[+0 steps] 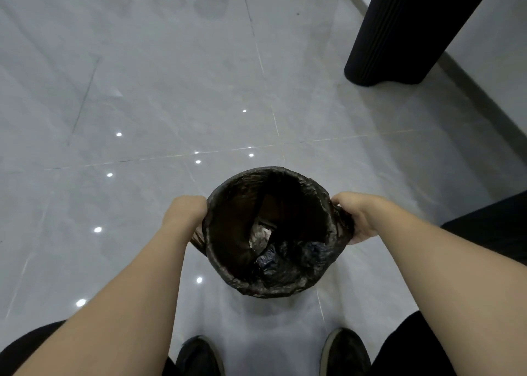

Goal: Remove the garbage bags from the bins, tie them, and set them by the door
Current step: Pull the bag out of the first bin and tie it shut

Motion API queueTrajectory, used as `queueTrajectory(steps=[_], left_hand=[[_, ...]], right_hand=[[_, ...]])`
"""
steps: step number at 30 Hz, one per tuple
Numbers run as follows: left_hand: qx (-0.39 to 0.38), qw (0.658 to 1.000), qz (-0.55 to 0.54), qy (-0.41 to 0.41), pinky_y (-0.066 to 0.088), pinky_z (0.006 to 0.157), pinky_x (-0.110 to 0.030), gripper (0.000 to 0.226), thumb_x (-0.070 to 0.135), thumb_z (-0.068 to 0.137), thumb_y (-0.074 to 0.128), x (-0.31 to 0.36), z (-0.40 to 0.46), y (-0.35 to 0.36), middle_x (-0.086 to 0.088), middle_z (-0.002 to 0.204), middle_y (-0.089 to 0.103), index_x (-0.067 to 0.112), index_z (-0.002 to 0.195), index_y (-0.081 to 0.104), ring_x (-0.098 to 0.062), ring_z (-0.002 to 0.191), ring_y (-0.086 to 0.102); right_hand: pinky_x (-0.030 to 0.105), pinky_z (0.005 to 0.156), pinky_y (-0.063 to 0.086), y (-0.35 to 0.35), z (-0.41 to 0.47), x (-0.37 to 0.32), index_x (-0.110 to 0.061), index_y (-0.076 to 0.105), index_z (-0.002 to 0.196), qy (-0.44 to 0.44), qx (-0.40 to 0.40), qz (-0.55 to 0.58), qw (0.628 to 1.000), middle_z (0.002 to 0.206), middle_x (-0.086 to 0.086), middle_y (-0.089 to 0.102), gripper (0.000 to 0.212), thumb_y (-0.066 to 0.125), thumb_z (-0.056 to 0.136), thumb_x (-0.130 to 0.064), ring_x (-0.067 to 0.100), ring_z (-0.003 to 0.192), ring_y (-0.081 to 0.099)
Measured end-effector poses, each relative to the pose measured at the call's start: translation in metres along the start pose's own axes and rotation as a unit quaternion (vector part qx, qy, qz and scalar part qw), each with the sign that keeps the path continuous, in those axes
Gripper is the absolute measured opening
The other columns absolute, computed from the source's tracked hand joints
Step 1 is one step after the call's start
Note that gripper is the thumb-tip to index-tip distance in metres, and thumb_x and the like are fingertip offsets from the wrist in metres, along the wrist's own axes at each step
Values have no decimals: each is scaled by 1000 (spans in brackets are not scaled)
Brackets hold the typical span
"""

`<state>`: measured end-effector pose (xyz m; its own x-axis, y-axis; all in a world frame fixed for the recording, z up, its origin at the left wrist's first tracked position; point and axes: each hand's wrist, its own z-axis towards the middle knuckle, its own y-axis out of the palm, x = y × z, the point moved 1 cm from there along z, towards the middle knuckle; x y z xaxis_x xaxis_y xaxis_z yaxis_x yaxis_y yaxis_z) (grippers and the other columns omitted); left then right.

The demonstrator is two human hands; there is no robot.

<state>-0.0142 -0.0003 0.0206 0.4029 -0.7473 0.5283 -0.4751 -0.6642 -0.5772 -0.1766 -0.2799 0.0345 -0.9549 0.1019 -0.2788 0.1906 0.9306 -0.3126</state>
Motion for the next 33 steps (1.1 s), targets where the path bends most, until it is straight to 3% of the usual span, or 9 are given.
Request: queueTrajectory(steps=[6, 11, 14, 18, 21, 23, 26, 29, 33], left_hand=[[-17, 997, 69, -12, 35, 57, -31, 23, 1, 86, 39, 12, -35, -8, -13, 63, 44, 5, 65, 43, -29, 63, 45], [-91, 978, -174, -73, 43, 42, -22, 25, -5, 89, 35, 17, -67, -4, -10, 65, 50, 5, 71, 49, -22, 50, 49], [-136, 900, -390, -142, 48, 47, -23, 25, -7, 91, 29, 10, -68, -2, -8, 68, 45, 4, 77, 47, -15, 46, 47], [-154, 768, -597, -172, 51, 80, -19, 22, -8, 92, 28, 10, -68, 2, -11, 81, 46, 0, 88, 48, -16, 69, 51], [-134, 728, -654, -158, 55, 46, -24, 25, -8, 95, 27, 16, -78, 8, -12, 74, 51, -6, 86, 50, -19, 43, 56], [-123, 726, -654, -173, 49, 37, -23, 27, -8, 96, 27, 19, -85, 16, -14, 74, 52, -7, 84, 51, -19, 47, 55], [-125, 755, -614, -191, 51, 44, -18, 28, -3, 97, 27, 21, -93, 25, -9, 76, 54, -3, 79, 50, -16, 44, 57], [-128, 786, -567, -212, 55, 91, -38, 24, 1, 92, 35, 23, -97, 27, -13, 104, 67, -2, 85, 58, -25, 86, 69], [-128, 800, -549, -206, 50, 98, -41, 20, 5, 87, 40, 34, -92, 17, -6, 111, 66, 9, 92, 59, -28, 108, 66]], right_hand=[[23, 60, 45, -10, -18, 4, -18, 57, 74, -9, -37, -18, 999, 70, -1, 60, 25, 39, 89, -26, 18, 61, 53], [22, 58, 49, -7, -30, 7, -15, 60, 83, -19, -127, -25, 991, 73, 2, 65, 32, 34, 93, -30, 18, 61, 59], [27, 65, 54, -7, -36, 7, -10, 62, 95, -57, -145, 5, 988, 82, 7, 70, 34, 34, 96, -29, 21, 68, 66], [28, 58, 57, -5, -47, 2, -8, 61, 96, -117, -159, 110, 974, 80, 9, 72, 27, 39, 98, -23, 20, 63, 70], [26, 48, 54, 11, -50, 0, -7, 60, 92, -130, -147, 237, 952, 72, 7, 69, 26, 37, 98, -17, 19, 55, 68], [28, 54, 54, 27, -48, 1, -8, 59, 87, -105, -135, 306, 936, 69, 7, 67, 27, 36, 96, -17, 22, 56, 66], [39, 82, 53, 46, -47, 0, -8, 63, 86, -80, -113, 340, 930, 79, 10, 68, 26, 40, 92, -18, 28, 74, 65], [39, 80, 52, 50, -56, 2, -7, 64, 95, -82, -96, 319, 939, 90, 14, 68, 26, 42, 93, -21, 30, 81, 64], [40, 88, 50, 41, -64, -5, -6, 60, 98, -123, -28, 253, 959, 95, 17, 65, 18, 44, 92, -14, 30, 82, 62]])
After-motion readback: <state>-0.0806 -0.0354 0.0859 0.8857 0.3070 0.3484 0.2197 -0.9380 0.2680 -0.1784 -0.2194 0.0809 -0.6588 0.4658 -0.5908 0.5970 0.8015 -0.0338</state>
